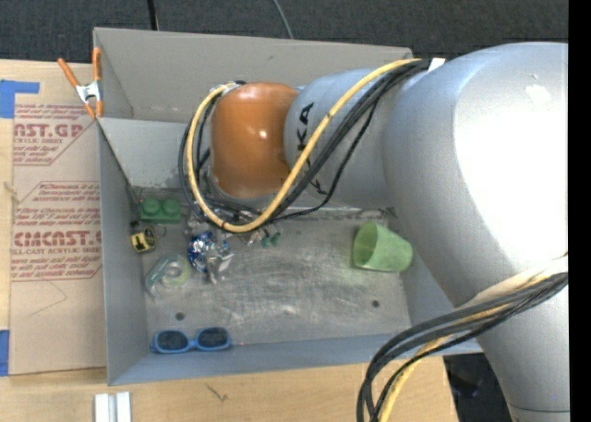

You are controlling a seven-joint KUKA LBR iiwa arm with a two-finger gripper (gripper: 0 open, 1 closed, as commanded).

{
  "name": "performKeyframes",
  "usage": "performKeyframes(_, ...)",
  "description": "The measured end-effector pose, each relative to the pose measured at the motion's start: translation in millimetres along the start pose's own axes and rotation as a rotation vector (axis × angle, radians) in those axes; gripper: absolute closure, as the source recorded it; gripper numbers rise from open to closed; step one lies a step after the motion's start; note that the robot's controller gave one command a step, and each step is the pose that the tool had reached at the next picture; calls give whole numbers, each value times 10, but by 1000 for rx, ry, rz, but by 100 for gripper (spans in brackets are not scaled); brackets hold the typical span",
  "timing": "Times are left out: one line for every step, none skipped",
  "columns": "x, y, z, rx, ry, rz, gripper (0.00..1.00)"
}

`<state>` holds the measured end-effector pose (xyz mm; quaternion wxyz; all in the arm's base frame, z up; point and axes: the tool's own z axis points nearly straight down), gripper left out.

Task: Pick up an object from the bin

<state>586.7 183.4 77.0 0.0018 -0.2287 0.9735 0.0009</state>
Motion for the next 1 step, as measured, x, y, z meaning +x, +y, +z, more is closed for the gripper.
performKeyframes(78, 125, -1377, 2, -7, -119, 100)
